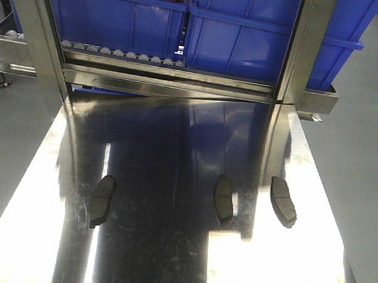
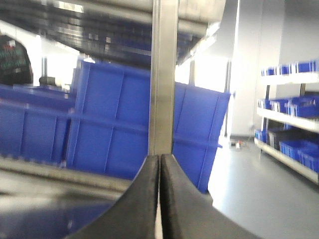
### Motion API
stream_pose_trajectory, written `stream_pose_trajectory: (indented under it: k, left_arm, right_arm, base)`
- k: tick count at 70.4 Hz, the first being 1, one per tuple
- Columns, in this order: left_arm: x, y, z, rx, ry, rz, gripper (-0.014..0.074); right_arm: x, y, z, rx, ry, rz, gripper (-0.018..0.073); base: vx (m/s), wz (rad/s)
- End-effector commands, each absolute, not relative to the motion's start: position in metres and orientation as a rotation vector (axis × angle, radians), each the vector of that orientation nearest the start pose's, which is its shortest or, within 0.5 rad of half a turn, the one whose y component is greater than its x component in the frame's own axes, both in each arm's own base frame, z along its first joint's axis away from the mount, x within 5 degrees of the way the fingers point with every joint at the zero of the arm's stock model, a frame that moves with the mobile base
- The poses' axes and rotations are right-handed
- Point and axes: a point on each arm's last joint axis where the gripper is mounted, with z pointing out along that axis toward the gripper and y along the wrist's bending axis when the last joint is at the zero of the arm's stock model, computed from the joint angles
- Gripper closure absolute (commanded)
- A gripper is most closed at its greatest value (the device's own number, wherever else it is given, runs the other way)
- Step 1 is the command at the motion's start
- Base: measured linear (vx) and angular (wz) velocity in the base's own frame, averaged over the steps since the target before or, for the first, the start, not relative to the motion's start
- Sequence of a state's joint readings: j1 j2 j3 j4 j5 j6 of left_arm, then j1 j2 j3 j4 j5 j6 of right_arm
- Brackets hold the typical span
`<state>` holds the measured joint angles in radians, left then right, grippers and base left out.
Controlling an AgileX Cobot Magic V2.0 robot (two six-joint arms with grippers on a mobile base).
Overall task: Move and align brake pads A on conveyor
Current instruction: 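Lift the grasped brake pad with the left gripper off the table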
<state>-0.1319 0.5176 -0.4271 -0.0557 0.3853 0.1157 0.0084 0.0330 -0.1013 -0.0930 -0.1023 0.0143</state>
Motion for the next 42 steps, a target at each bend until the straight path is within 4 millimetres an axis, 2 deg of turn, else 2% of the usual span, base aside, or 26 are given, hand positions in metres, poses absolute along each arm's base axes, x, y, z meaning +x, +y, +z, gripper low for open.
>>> stream_pose_trajectory:
  k: [1, 9, 19, 31, 42]
  left_arm:
    - [0.11, -0.017, 0.301, 0.186, 1.824, -0.074, 0.0603]
    - [0.111, -0.017, 0.301, 0.184, 1.825, -0.072, 0.0603]
    - [0.111, -0.017, 0.301, 0.184, 1.825, -0.072, 0.0603]
    - [0.111, -0.017, 0.301, 0.184, 1.825, -0.072, 0.0603]
    - [0.111, -0.017, 0.301, 0.184, 1.825, -0.072, 0.0603]
  right_arm:
    - [0.055, 0.001, 0.299, -0.074, 1.272, -0.075, 0.0569]
    - [0.072, 0.0, 0.318, -0.069, 1.427, -0.081, 0.0569]
    - [0.094, -0.002, 0.324, -0.062, 1.65, -0.084, 0.0569]
    - [0.113, -0.002, 0.314, -0.051, 1.835, -0.072, 0.0569]
    - [0.12, -0.002, 0.306, -0.046, 1.891, -0.064, 0.0569]
  base:
    - [0.0, 0.0]
    - [0.0, 0.0]
    - [0.0, 0.0]
    - [0.0, 0.0]
    - [0.0, 0.0]
